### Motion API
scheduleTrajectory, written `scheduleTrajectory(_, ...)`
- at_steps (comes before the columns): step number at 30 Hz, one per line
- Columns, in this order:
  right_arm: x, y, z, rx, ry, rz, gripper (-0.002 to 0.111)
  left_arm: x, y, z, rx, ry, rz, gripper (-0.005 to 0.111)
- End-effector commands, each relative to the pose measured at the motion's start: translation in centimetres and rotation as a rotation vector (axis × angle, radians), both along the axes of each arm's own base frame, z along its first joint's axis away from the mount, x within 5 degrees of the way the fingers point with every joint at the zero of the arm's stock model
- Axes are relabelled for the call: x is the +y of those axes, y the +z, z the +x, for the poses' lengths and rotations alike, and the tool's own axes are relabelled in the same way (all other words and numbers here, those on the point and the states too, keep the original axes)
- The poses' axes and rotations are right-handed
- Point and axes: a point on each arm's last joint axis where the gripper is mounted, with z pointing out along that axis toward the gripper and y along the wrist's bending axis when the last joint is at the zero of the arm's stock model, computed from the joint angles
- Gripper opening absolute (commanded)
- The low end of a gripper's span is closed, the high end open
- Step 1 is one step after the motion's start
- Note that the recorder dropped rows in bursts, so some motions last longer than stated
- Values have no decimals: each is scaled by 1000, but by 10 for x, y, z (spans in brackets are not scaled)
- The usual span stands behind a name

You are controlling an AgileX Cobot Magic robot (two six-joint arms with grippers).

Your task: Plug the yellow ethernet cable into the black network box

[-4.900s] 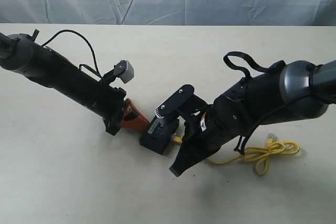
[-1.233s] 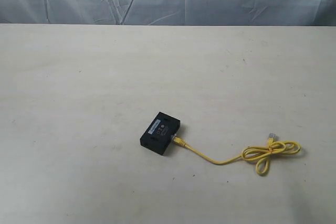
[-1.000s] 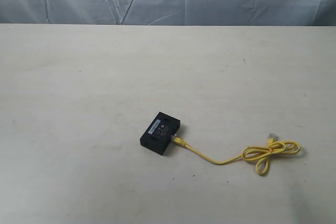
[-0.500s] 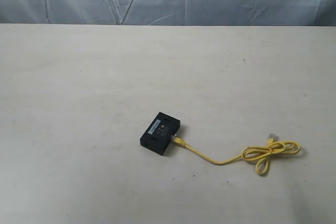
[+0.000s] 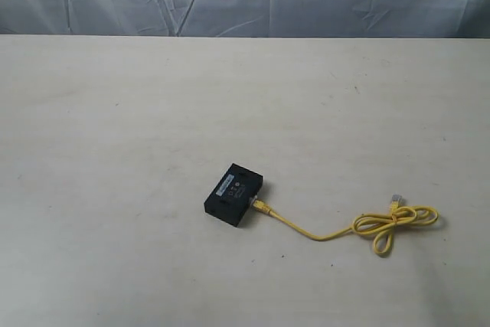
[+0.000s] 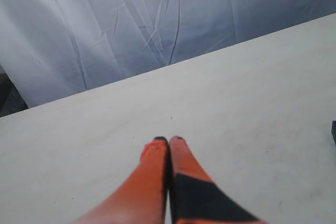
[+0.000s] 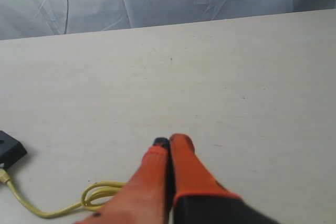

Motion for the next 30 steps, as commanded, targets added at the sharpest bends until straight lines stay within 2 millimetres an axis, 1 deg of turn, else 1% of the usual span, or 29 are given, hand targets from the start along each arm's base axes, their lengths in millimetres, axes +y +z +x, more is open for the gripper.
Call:
scheduleTrajectory(1,0,0,0,-17,6,-3,0,2,-19,-5,-54,27,-3,0)
scheduleTrajectory(4,0,0,0,-17,6,-3,0,3,-38,-2,-8,33,3,0)
scheduleTrajectory(8,0,0,0,-12,5,-9,0,5,-47,0,-3,51,5,0)
scheduleTrajectory(11,0,0,0,-12,5,-9,0,6,-47,1,-4,60,40,0)
scheduleTrajectory(13,0,0,0,-12,5,-9,0,10,-49,1,7,103,42,0)
scheduleTrajectory(18,0,0,0,-12,5,-9,0,18,-47,2,3,216,-92,0)
scheduleTrajectory(26,0,0,0,-12,5,-9,0,21,-44,2,-9,271,-237,0)
scheduleTrajectory(30,0,0,0,-18,5,-8,0,21,-44,2,-10,272,-245,0)
